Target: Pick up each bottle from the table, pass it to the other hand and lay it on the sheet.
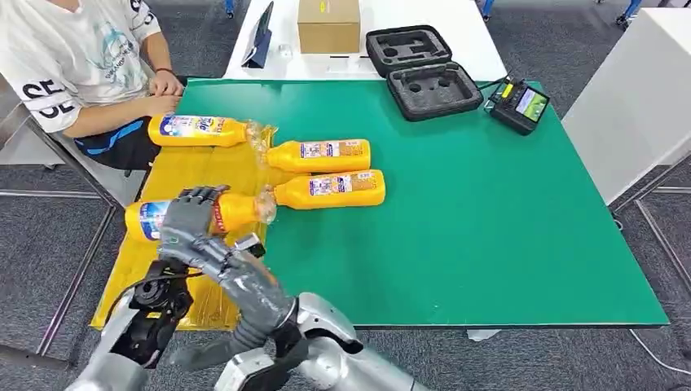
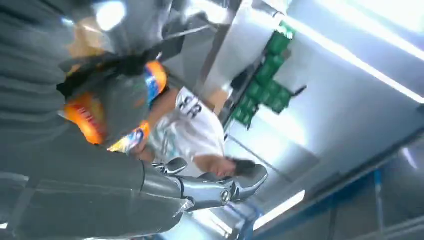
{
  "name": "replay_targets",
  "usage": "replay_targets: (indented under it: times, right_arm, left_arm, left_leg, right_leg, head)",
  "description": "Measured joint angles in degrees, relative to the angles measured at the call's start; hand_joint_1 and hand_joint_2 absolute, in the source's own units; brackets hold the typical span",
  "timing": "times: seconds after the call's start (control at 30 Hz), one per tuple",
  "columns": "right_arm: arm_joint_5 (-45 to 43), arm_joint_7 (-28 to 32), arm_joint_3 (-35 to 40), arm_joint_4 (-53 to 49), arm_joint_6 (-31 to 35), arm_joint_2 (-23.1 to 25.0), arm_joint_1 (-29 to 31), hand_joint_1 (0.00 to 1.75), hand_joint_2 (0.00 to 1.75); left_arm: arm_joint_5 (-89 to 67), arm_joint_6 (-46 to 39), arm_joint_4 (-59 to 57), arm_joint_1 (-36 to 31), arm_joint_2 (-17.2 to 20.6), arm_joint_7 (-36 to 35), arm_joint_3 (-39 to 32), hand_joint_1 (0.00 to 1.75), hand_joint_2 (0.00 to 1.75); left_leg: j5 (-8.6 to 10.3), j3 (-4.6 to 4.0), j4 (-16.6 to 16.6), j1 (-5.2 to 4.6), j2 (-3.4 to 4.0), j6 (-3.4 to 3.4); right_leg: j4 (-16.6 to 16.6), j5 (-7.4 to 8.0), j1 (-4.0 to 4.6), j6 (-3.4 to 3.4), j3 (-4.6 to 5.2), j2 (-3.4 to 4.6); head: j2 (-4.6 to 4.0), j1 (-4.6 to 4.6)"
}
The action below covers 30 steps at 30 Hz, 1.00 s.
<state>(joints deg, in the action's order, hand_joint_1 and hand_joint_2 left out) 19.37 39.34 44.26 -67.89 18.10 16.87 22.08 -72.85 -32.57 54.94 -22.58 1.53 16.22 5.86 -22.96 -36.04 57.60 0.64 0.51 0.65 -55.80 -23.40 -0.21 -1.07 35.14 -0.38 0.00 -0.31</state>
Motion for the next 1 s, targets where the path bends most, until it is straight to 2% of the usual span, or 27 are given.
replay_targets:
  times: [0.13,0.5,0.67,0.7,0.73,0.77,0.8,1.0]
  right_arm:
    - [0.0,0.2,0.9,1.6,-0.2,0.5,0.3,0.00,1.75]
    - [-1.4,0.5,2.1,5.1,-0.3,1.1,1.0,0.00,1.75]
    - [-1.7,0.5,2.2,6.0,0.0,1.1,1.1,0.00,1.75]
    - [-1.9,0.6,2.2,6.1,0.1,1.1,1.2,0.00,1.75]
    - [-1.9,0.6,2.2,6.3,0.2,1.1,1.3,0.00,1.75]
    - [-1.9,0.6,2.3,6.5,0.3,1.1,1.3,0.00,1.75]
    - [-1.9,0.6,2.3,6.6,0.4,1.1,1.4,0.00,1.75]
    - [-3.0,0.6,2.3,7.4,-0.4,1.2,1.7,0.00,1.75]
  left_arm:
    - [-0.3,0.8,-3.4,-1.3,0.5,-0.5,1.4,1.75,1.75]
    - [14.1,18.3,-12.8,-7.3,1.6,4.0,1.9,1.75,1.75]
    - [14.9,19.7,-15.3,-8.9,1.7,4.0,1.9,1.75,1.75]
    - [15.1,20.3,-15.8,-9.2,1.8,4.0,1.9,1.50,1.75]
    - [15.6,21.1,-16.3,-9.6,1.8,4.0,1.9,1.17,1.75]
    - [15.9,21.9,-16.8,-10.0,1.8,3.9,1.9,0.14,1.75]
    - [16.3,22.4,-17.2,-10.4,1.8,3.8,1.9,0.00,1.75]
    - [15.7,23.9,-20.0,-11.8,1.8,1.6,1.8,0.00,1.75]
  left_leg:
    - [-0.02,-0.01,0.0,0.00,0.00,-0.01]
    - [-0.01,0.05,0.0,0.01,0.00,-0.01]
    - [-0.01,0.07,0.0,0.01,-0.01,-0.02]
    - [-0.01,0.07,0.0,0.01,0.00,-0.02]
    - [-0.01,0.07,0.0,0.01,0.00,-0.02]
    - [-0.01,0.08,0.0,0.01,0.00,-0.02]
    - [-0.01,0.09,0.0,0.01,0.00,-0.02]
    - [-0.01,0.11,0.0,0.01,0.00,-0.02]
  right_leg:
    - [0.0,-0.01,0.01,0.00,0.03,0.00]
    - [0.0,-0.01,0.01,0.01,-0.07,-0.01]
    - [0.0,-0.01,0.01,0.01,-0.07,-0.01]
    - [0.0,-0.01,0.02,0.01,-0.07,-0.01]
    - [0.0,-0.01,0.02,0.01,-0.07,-0.01]
    - [0.0,-0.01,0.02,0.01,-0.07,-0.01]
    - [0.0,-0.01,0.02,0.01,-0.08,-0.01]
    - [0.0,-0.01,0.02,0.01,-0.10,-0.01]
  head:
    - [0.00,0.00]
    - [0.00,0.00]
    - [0.00,0.00]
    - [0.00,0.02]
    - [0.00,0.02]
    - [0.00,0.02]
    - [0.00,0.02]
    - [0.00,0.04]
